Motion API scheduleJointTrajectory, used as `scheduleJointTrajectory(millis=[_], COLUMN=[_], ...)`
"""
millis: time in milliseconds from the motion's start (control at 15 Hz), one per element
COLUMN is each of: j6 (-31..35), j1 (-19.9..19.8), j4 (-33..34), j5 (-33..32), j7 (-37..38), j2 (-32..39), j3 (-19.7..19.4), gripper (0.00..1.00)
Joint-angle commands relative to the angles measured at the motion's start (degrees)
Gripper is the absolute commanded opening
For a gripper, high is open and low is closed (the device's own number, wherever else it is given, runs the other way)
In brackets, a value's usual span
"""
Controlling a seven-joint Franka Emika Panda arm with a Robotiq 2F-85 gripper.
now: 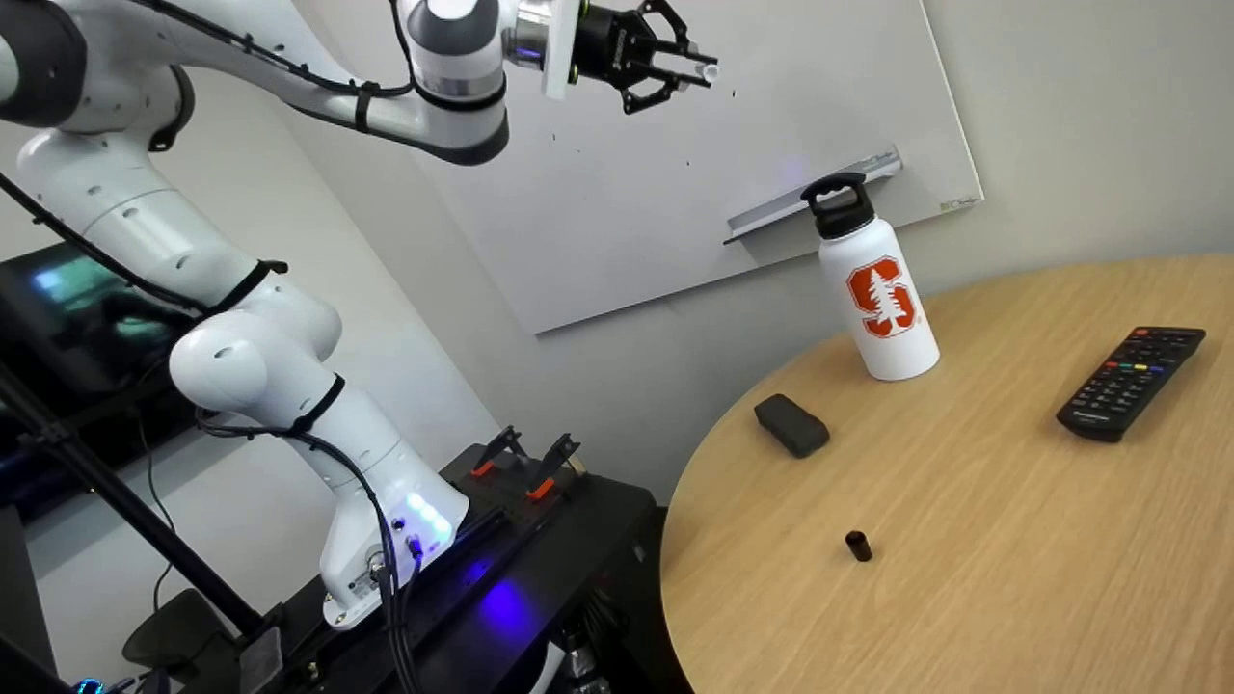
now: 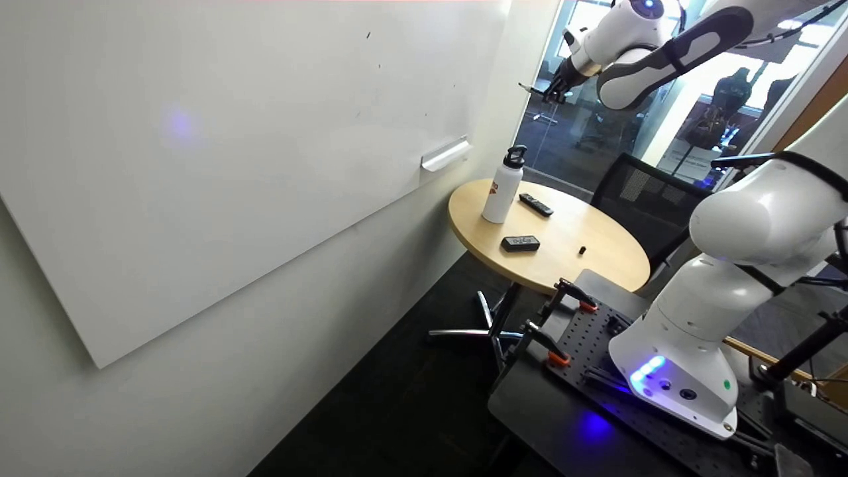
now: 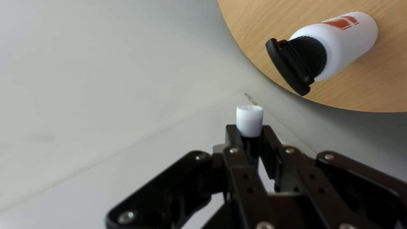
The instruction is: Use the marker to scribble on the white board
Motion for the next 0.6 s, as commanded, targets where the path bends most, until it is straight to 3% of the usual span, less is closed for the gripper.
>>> scheduleJointTrajectory(millis=[0,133,200,467,533], j6=[-6.61,-6.84,-5.06,-5.86,-5.86], j1=[-4.97,-3.73,-3.50,-3.27,-3.32], j4=[-2.10,-5.17,-1.52,-4.82,-4.93], j5=[-14.71,-20.38,-16.80,-18.93,-18.96], j7=[16.00,24.55,18.93,23.58,23.58], j2=[-9.03,-12.19,-7.93,-11.26,-11.35], j3=[10.68,14.64,11.24,15.10,14.83], gripper=[0.05,0.05,0.20,0.20,0.05])
